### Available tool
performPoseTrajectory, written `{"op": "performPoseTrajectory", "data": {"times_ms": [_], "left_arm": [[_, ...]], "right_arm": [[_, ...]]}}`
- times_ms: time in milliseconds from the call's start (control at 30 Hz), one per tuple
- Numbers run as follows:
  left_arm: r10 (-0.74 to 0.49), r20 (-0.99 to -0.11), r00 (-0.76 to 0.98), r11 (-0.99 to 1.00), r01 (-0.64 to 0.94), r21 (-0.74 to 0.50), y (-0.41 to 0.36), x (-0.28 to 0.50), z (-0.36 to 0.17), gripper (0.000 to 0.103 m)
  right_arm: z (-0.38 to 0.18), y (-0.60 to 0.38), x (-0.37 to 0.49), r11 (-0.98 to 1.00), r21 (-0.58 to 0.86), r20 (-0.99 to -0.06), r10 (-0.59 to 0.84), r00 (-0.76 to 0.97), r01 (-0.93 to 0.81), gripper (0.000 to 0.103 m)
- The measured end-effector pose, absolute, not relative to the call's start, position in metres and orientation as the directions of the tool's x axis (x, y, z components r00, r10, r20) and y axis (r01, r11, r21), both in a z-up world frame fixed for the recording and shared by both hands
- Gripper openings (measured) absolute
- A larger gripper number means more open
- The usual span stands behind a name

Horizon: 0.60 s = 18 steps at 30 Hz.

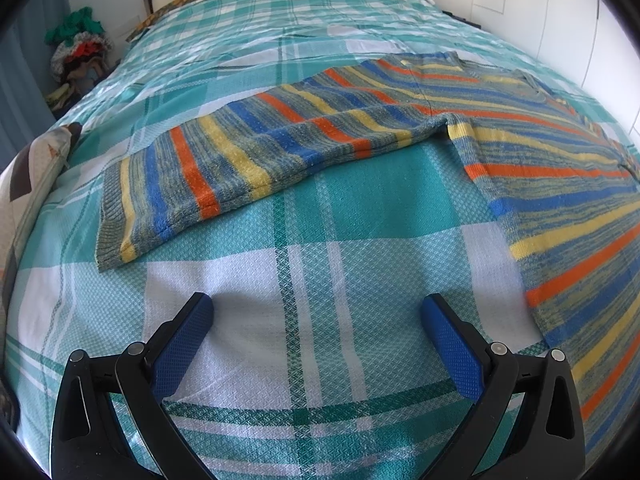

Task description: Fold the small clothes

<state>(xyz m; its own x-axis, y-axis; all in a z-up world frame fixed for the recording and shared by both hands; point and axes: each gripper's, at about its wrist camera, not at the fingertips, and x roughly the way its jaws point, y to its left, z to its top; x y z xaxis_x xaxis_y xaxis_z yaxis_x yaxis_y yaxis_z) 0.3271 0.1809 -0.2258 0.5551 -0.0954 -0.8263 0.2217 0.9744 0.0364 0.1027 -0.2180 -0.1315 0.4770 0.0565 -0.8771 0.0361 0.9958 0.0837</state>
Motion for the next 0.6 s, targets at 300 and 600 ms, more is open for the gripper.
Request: {"op": "performPoseTrajectory", "data": {"times_ms": [300,600], "left_arm": [[-0.071,-0.867,0.494,0.985,0.173,0.018,0.181,0.332,-0.221,0.102],[-0.306,-0.807,0.506,0.952,0.135,-0.276,0.157,0.262,-0.157,0.101]], "right_arm": [[-0.127,-0.245,0.091,0.981,0.164,-0.851,0.087,0.518,0.105,0.086],[-0.132,-0.300,0.081,0.917,0.304,-0.822,0.116,0.558,0.257,0.086]]}}
